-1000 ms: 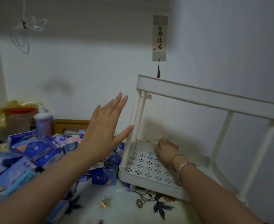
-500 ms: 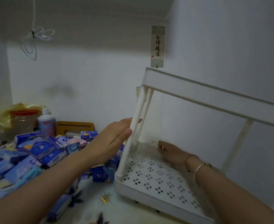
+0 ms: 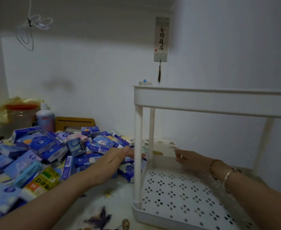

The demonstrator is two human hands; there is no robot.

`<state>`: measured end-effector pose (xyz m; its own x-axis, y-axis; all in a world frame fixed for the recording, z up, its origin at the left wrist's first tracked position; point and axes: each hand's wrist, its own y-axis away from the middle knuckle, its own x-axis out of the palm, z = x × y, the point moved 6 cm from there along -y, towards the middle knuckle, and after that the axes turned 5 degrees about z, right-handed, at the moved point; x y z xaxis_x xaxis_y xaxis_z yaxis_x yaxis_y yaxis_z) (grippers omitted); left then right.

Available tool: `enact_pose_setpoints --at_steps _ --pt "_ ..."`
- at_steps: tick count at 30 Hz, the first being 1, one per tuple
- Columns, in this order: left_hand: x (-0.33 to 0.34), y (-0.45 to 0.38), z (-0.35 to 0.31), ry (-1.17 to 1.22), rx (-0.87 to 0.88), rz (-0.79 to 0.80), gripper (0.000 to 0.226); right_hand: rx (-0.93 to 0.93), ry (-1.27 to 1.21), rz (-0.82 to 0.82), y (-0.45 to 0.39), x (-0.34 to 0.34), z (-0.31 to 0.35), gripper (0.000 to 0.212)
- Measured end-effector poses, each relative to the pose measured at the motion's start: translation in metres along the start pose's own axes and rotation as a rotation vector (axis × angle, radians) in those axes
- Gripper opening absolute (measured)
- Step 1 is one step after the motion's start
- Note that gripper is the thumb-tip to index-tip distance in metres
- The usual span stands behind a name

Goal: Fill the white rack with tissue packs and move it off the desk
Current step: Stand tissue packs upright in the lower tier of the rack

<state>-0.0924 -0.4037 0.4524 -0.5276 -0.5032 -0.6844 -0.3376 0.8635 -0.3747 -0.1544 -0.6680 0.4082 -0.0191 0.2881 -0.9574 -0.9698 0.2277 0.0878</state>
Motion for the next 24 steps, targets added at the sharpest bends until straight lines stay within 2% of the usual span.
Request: enact_pose_setpoints --at_steps 4,7,10,13,15,18,20,22,24 --pt "0.018 -0.005 0.036 -0.354 -0.013 0.188 0.025 0.032 -0.01 0.001 0.007 0.0 -0.009 0.027" --pt "0.04 -0.013 0.079 -0.704 -0.049 0.401 0.05 0.035 -0.01 0.01 0.005 0.005 -0.006 0.026" --pt "0.051 -0.031 0.096 -0.831 -0.083 0.437 0.08 0.028 -0.034 0.008 0.002 0.008 -0.004 0.021" --pt "0.062 -0.053 0.108 -0.709 -0.097 0.384 0.104 0.012 -0.055 0.012 -0.003 0.012 -0.003 0.019" --pt "0.064 -0.071 0.12 -0.545 -0.135 0.243 0.09 0.018 -0.063 0.015 -0.006 0.016 -0.006 0.02" --pt "0.07 -0.098 0.148 -0.701 -0.187 0.244 0.056 0.007 -0.061 0.006 -0.011 0.019 -0.004 0.024" --pt "0.067 -0.111 0.159 -0.703 -0.234 0.184 0.052 -0.013 -0.055 -0.008 -0.018 0.02 0.004 0.027" --pt "0.057 -0.112 0.168 -0.481 -0.28 0.064 0.047 -0.043 -0.061 -0.009 -0.028 0.02 0.015 0.026" --pt "0.046 -0.107 0.175 -0.261 -0.296 0.053 0.043 -0.073 -0.066 -0.001 -0.038 0.023 0.025 0.022"
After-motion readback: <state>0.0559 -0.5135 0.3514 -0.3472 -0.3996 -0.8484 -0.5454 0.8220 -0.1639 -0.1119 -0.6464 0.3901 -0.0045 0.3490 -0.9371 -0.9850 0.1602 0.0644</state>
